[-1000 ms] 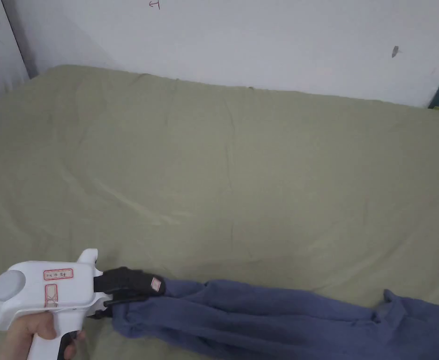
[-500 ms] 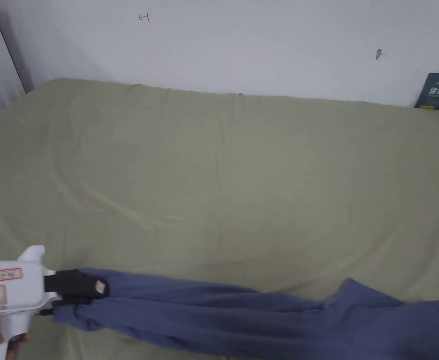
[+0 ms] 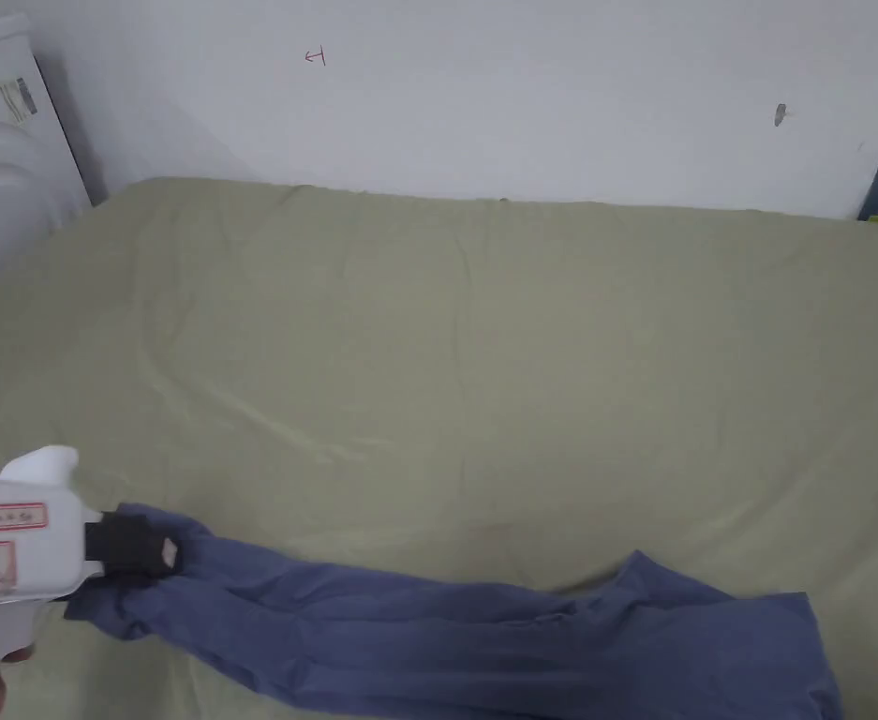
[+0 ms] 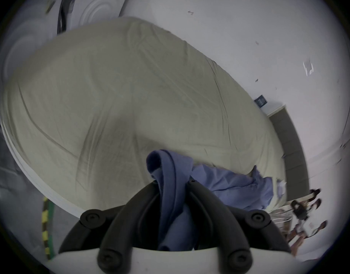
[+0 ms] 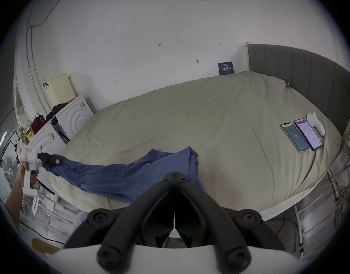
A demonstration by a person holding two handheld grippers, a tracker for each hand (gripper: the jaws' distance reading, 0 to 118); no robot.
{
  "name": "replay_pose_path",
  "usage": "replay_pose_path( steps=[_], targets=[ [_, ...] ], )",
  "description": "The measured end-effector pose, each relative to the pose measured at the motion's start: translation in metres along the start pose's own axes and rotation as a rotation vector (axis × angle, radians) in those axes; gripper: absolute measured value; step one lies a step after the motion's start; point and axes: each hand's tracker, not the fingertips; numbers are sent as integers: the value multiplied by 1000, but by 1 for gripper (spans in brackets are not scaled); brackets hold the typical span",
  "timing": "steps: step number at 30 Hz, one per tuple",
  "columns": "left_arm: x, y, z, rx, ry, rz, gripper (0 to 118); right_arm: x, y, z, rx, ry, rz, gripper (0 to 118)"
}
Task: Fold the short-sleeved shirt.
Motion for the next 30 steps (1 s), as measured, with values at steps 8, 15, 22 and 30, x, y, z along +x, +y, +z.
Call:
replay_pose_path(
  steps=[8, 15, 22, 30],
  targets=[
    [117, -25, -12, -20, 112, -196, 10, 6, -5, 8, 2, 11, 18, 0],
    [203, -63, -78, -103, 146, -318, 10, 24, -12, 8, -1, 24, -10, 0],
    [257, -121, -159, -224, 165, -433, 111, 40, -19, 11, -10, 9, -62, 0],
    [230, -89, -104, -166, -17, -334, 111, 50, -18, 12, -14, 10, -121, 0]
  ],
)
